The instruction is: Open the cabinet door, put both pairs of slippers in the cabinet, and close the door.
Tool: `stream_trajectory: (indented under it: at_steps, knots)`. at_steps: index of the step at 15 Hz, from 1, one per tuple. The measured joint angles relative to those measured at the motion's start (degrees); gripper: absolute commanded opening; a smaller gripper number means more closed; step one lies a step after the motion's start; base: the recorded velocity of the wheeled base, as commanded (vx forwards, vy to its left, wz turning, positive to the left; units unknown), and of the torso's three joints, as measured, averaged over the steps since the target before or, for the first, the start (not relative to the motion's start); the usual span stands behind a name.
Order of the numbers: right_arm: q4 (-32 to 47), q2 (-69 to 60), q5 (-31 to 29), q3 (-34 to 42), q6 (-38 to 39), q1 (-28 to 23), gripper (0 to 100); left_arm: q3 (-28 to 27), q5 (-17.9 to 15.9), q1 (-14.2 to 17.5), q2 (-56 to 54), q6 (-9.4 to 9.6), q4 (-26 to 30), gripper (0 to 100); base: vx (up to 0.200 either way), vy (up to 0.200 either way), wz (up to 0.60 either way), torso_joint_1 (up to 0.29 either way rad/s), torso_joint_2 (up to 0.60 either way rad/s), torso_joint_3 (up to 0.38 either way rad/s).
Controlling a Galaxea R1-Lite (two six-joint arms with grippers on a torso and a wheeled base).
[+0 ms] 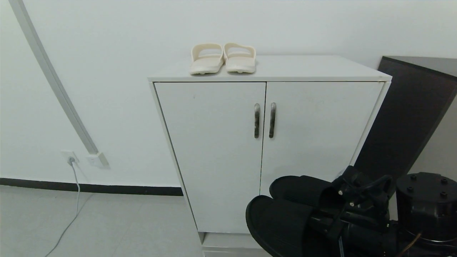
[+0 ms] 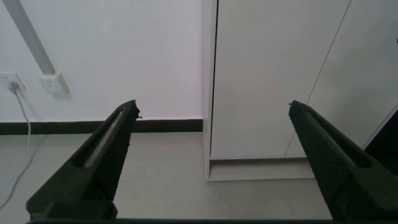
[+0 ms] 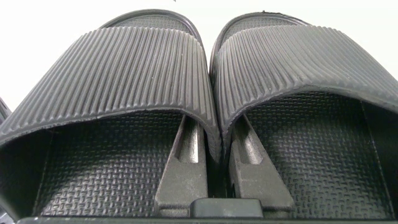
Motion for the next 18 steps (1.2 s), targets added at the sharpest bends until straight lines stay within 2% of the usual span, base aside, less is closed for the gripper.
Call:
stream_trajectory:
  at_steps: [5, 14, 16, 18]
  knots:
    - [-0.04, 0.52, 0.02, 0.22, 0.0, 0.17, 0, 0.0, -0.02, -0.01, 0.07, 0.0, 0.02, 100, 0.0, 0.0, 0.0, -0.024, 0.39, 0.363]
    - [-2.24, 2.43, 0.02, 0.72, 0.1, 0.11, 0, -0.68, 0.57, -0.17, 0.67, -0.06, -0.13, 100, 0.0, 0.0, 0.0, 0.001, 0.02, 0.019]
    - [-2.3, 2.78, 0.02, 0.85, 0.1, 0.09, 0, -4.35, 0.57, -0.2, 1.06, -1.96, 0.29, 100, 0.0, 0.0, 0.0, 0.0, 0.0, 0.0]
    - [-2.35, 3.13, -0.02, 0.85, 0.02, 0.06, 0, -13.08, -1.17, -0.54, 4.51, -4.9, 2.02, 100, 0.0, 0.0, 0.0, 0.0, 0.0, 0.0]
